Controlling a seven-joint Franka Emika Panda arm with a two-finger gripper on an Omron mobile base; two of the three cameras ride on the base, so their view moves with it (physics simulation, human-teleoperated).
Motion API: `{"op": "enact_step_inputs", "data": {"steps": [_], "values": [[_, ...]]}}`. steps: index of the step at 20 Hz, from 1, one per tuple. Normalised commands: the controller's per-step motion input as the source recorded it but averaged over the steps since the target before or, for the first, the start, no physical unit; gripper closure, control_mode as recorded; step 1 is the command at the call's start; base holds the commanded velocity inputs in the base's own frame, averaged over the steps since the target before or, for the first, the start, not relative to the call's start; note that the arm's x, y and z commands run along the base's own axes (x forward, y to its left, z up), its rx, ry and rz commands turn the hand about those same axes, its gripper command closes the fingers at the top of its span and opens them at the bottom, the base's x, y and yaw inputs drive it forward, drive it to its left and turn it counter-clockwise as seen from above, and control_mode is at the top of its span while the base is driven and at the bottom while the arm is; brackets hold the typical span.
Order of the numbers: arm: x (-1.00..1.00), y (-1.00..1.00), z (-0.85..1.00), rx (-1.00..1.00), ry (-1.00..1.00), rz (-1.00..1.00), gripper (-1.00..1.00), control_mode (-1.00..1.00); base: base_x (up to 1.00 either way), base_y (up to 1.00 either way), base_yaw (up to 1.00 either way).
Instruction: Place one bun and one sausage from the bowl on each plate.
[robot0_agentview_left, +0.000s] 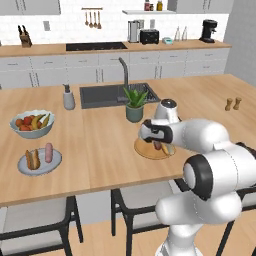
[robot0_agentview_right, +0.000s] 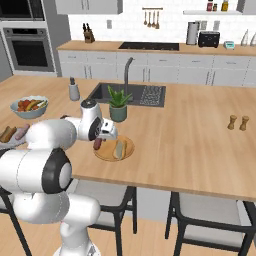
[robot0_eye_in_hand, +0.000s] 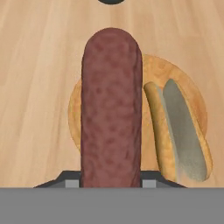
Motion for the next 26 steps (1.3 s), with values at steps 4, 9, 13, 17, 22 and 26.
{"op": "enact_step_inputs", "data": {"steps": [4, 9, 13, 17, 22, 26], "values": [[0.66, -0.01, -0.39, 0.0, 0.01, 0.0, 1.0, -1.0, 0.0, 0.0, 0.0], [0.43, 0.0, -0.4, 0.0, 0.02, 0.0, 1.0, -1.0, 0.0, 0.0, 0.0], [0.08, 0.0, -0.24, 0.0, 0.0, 0.0, -1.0, -1.0, 0.0, 0.0, 0.0], [0.11, 0.0, -0.04, 0.0, 0.0, 0.0, -1.0, -1.0, 0.0, 0.0, 0.0], [0.28, 0.0, 0.0, 0.0, 0.0, 0.0, -1.0, -1.0, 0.0, 0.0, 0.0], [-0.34, -0.03, 0.22, 0.0, 0.0, 0.0, -1.0, -1.0, 0.0, 0.0, 0.0]]}}
